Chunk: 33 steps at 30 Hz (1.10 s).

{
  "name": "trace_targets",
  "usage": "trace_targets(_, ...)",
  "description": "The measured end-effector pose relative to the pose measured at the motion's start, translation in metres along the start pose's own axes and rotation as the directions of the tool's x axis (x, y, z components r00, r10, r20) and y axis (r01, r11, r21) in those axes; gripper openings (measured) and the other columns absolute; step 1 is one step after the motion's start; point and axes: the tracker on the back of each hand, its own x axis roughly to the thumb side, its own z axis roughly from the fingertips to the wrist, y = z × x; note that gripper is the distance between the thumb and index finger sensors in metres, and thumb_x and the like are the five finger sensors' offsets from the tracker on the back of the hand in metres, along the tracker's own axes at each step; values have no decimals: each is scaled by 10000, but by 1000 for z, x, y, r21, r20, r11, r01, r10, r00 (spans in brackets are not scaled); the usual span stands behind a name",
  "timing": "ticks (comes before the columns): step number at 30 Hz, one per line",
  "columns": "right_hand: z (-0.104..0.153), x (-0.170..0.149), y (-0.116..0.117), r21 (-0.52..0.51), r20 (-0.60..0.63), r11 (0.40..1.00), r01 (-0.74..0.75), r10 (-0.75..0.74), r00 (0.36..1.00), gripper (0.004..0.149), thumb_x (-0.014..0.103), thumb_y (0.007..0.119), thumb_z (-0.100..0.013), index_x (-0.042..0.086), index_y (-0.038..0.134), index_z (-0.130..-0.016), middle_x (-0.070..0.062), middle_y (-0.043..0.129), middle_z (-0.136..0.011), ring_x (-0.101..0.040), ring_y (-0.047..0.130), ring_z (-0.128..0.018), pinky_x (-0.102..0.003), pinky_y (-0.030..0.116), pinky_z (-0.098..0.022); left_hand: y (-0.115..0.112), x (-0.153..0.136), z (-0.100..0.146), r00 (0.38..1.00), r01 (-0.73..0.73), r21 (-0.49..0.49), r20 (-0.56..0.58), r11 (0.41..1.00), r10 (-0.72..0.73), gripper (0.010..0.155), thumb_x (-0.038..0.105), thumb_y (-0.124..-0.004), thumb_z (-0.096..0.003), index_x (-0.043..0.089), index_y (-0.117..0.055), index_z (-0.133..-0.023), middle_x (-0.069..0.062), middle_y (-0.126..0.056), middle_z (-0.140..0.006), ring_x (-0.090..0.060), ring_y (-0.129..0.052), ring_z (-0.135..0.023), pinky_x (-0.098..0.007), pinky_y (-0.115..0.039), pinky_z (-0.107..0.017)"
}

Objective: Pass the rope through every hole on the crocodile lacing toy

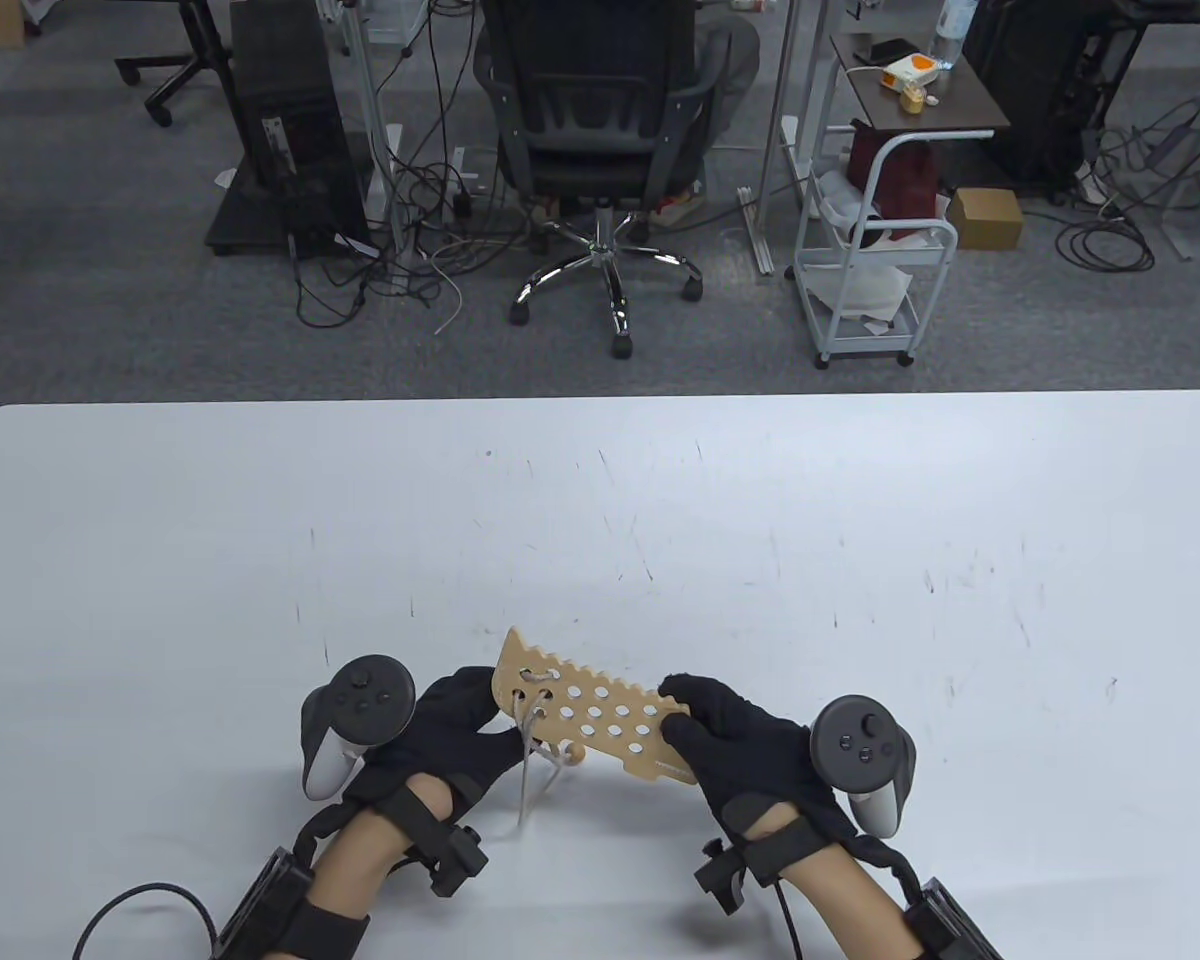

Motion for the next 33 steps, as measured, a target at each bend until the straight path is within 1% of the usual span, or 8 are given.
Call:
trace_targets(3, 0, 0, 1, 6, 0, 1000, 2, -2, 1000, 471, 403, 792, -476, 188, 743, -893, -21, 962, -657, -200, 1037, -434, -439, 830, -399, -4, -1, -2, 998, -68, -59, 9, 996, 69, 552, 427, -894, -410, 523, -762, -938, -16, -695, -1001, -327, -648, -964, -592, -421, -773)
trace_targets(4, 0, 0, 1, 8, -1, 1000, 2, -2, 1000, 473, 403, 792, -475, 187, 743, -893, -19, 966, -653, -199, 1037, -435, -440, 831, -396, -6, -2, -2, 993, -115, -85, 8, 990, 116, 547, 420, -887, -416, 526, -761, -938, -15, -696, -1000, -322, -650, -964, -594, -417, -774)
trace_targets(6, 0, 0, 1, 13, -2, 1000, 3, -3, 1000, 469, 402, 788, -479, 188, 741, -894, -17, 966, -654, -199, 1037, -436, -439, 831, -398, -8, -3, -3, 984, -180, -100, -3, 979, 181, 499, 402, -883, -421, 504, -808, -903, -17, -711, -987, -328, -658, -957, -599, -411, -773)
trace_targets(8, 0, -1, 1, 11, -8, 1000, 22, -21, 1000, 466, 400, 788, -481, 187, 743, -893, -19, 965, -654, -200, 1037, -435, -440, 830, -399, -9, -4, -3, 983, -181, -103, -3, 978, 182, 464, 412, -873, -424, 491, -832, -880, -27, -732, -969, -323, -679, -945, -600, -419, -771)
trace_targets(12, -1, -1, 0, 8, -11, 1000, 16, -16, 1000, 470, 402, 789, -478, 188, 742, -894, -17, 962, -657, -200, 1036, -437, -439, 830, -400, -5, -3, -3, 991, -131, -62, 2, 990, 131, 459, 419, -868, -423, 478, -841, -877, 0, -779, -931, -308, -728, -920, -599, -446, -766)
trace_targets(18, -1, -2, -6, -20, -23, 1000, 11, -12, 1000, 466, 401, 788, -481, 190, 742, -894, -19, 963, -658, -201, 1035, -439, -440, 828, -401, 1, -4, 0, 995, -98, 11, -10, 995, 98, 457, 420, -869, -420, 453, -853, -876, 5, -820, -895, -298, -774, -890, -598, -473, -760)
trace_targets(25, -3, -5, -16, -67, -45, 998, 10, -13, 999, 466, 400, 788, -481, 189, 742, -894, -21, 960, -661, -202, 1035, -439, -442, 827, -401, 7, -5, 1, 995, -96, 59, -31, 994, 98, 456, 415, -862, -424, 450, -850, -878, 5, -821, -895, -299, -777, -887, -595, -476, -760)
trace_targets(33, -5, -11, -25, -104, -72, 995, 7, -14, 997, 467, 400, 789, -480, 189, 741, -895, -21, 958, -663, -202, 1034, -441, -443, 826, -403, 14, -5, 4, 993, -107, 107, -29, 988, 111, 456, 417, -856, -427, 454, -843, -881, 6, -816, -901, -299, -774, -890, -594, -476, -760)
